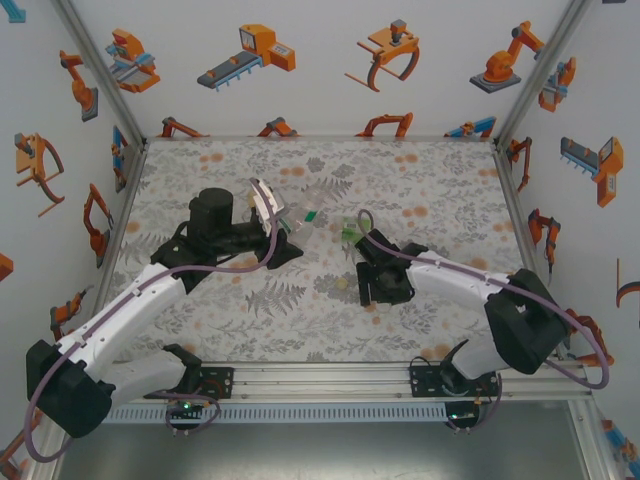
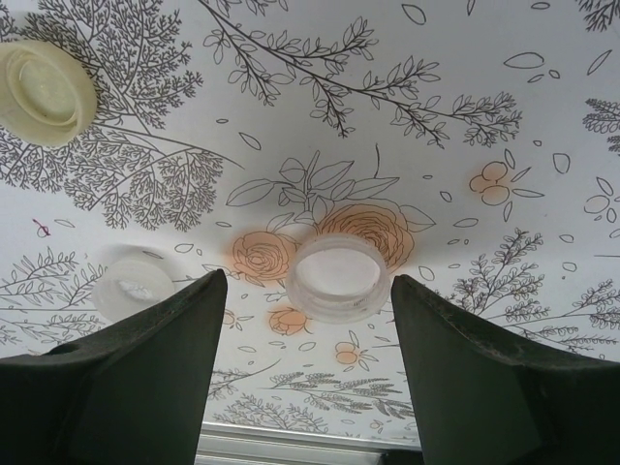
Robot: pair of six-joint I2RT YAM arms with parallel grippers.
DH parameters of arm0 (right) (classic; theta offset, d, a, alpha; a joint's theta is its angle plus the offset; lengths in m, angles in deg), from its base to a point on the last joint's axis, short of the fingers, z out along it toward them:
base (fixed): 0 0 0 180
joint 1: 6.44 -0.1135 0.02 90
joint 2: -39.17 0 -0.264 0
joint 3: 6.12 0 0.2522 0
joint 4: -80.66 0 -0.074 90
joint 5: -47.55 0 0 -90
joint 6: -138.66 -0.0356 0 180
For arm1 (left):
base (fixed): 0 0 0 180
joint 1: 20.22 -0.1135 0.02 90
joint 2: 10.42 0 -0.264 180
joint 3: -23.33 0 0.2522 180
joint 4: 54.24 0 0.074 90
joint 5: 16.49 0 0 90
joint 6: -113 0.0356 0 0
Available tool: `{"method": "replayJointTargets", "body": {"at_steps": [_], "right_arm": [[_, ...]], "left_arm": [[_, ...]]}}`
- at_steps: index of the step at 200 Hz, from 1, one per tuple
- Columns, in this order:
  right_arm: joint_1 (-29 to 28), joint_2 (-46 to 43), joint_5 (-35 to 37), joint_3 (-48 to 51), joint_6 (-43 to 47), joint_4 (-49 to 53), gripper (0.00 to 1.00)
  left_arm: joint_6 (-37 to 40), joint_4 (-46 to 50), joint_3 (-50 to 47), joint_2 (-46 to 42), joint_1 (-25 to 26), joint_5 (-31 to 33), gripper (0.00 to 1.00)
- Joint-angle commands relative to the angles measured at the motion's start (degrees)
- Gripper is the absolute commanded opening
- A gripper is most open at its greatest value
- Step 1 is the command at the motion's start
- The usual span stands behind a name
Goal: Screw on the bottle caps
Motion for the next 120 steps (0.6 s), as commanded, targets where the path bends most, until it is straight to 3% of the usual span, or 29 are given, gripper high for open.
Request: {"method": "replayJointTargets", "body": {"at_steps": [1, 60, 120], "right_arm": [[-0.5, 0.9, 0.6, 0.4, 0.0, -0.3, 0.64], [-0.4, 1.8, 0.8, 0.5, -0.1, -0.3, 0.63], [-0.4, -2.8, 0.9, -1.6, -0.1, 2.5, 0.63]], "left_arm": [[0.1, -0.1, 2.2, 0.2, 0.3, -0.6, 0.13], [0.2, -0.1, 2.2, 0.2, 0.3, -0.5, 0.13], [0.2, 0.1, 2.3, 0.4, 0.2, -0.6, 0.13]]}}
